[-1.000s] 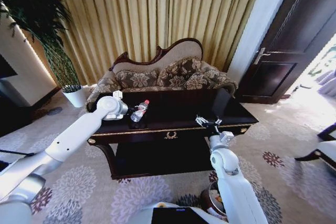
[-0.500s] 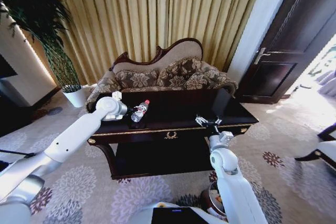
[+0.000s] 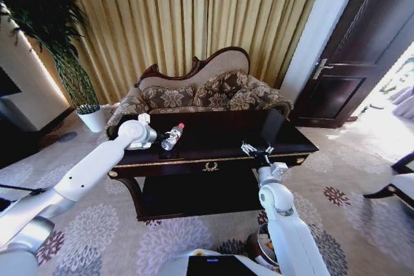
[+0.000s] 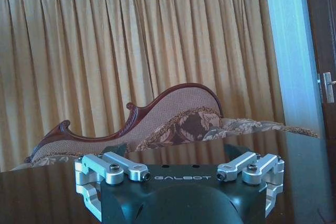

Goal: Move to the front of the table and place the trash on the table into the trash bin.

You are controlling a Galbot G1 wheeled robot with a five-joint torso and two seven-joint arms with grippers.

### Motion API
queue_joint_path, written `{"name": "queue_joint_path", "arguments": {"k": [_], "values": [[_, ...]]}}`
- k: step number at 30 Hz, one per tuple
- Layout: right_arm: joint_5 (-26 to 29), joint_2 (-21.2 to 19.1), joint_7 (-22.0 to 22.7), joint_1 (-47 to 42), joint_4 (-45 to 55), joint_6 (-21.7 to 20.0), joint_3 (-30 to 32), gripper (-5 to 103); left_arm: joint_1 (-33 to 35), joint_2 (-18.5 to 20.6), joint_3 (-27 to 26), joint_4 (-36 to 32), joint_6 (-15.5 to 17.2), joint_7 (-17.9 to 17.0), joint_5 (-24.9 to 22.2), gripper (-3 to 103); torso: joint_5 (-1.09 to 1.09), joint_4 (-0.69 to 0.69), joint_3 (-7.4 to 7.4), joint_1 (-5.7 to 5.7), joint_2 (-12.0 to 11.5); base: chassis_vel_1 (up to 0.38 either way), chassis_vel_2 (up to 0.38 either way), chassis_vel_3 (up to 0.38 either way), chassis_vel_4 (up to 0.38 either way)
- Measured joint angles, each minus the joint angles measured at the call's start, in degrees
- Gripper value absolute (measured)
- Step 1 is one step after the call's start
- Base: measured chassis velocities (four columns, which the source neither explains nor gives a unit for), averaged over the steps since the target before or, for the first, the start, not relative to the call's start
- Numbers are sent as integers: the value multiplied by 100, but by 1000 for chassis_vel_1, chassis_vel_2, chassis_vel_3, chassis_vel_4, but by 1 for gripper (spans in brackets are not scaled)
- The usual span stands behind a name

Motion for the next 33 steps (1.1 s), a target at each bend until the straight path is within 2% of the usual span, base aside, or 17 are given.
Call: {"name": "queue_joint_path", "arguments": {"k": [3, 6, 9, 10, 12, 21, 29, 33], "values": [[0, -3, -1, 9, -17, 8, -3, 100, 0, -1, -3, 4, 0, 2, 2, 78, 0, 0, 0, 0, 0, 0, 0, 0, 0], [0, -7, -2, 16, -34, 16, -9, 100, -5, -1, -3, 12, 0, 10, 3, 76, 0, 0, 0, 0, 0, 0, 0, 0, 0], [-11, -10, -6, 26, -86, 45, -21, 100, -31, -9, -3, 40, -1, 34, 5, 64, 0, 0, 0, 0, 0, 0, 0, 0, 0], [-11, -10, -6, 26, -86, 45, -21, 100, -31, -9, -3, 40, -1, 34, 5, 64, 0, 0, 0, 0, 0, 0, 0, 0, 0], [-29, 2, -11, 20, -117, 82, -31, 100, -38, -10, -5, 46, -4, 54, 11, 54, 1, 0, 0, 0, 0, 0, 0, 0, 0], [-19, 4, -14, 64, -140, 90, -41, 100, -66, -5, -26, 43, -5, 90, 168, 35, 0, 0, 0, 0, 0, 0, 0, 0, 0], [3, 5, -7, 74, -129, 65, -41, 100, -71, 28, -110, -48, -5, 212, 399, 35, 0, 0, 0, 0, -1, 0, 0, 0, 0], [71, -8, 19, 81, -88, 28, -35, 100, 0, 56, -245, -158, -4, 374, 797, 35, 0, 0, 0, 0, -1, 0, 0, 0, 0]]}}
